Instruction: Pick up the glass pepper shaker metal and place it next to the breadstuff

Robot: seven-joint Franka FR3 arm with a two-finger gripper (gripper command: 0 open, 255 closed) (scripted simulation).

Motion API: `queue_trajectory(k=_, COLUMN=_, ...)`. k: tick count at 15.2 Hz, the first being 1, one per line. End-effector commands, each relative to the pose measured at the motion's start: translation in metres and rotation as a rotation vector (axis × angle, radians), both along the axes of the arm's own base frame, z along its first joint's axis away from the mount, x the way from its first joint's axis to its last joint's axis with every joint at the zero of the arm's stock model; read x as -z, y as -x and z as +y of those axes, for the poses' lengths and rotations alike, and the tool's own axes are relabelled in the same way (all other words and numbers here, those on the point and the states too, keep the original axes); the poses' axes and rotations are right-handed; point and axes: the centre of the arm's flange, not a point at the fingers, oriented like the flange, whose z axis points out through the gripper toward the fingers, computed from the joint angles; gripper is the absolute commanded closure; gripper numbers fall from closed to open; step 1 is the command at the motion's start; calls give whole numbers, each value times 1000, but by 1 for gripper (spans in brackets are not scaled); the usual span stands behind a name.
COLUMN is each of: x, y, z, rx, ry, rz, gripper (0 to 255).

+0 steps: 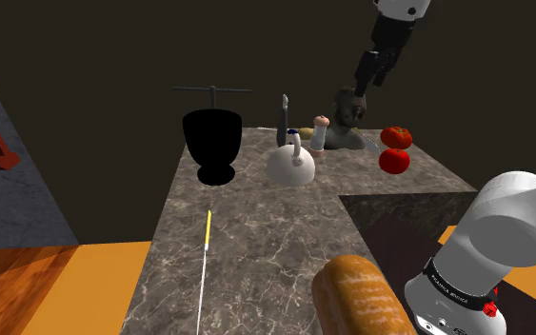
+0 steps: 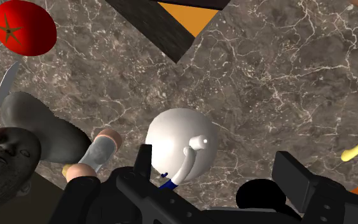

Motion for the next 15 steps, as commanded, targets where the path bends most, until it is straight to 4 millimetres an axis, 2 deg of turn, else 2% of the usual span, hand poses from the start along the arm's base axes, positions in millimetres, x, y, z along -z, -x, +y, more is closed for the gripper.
queue_trajectory(k=1, x=0, y=0, z=0, rx=0, ry=0, rz=0, gripper=0)
queue_trajectory(k=15, x=82, y=-137, z=-106, rx=20, ry=5, rz=76, gripper=0)
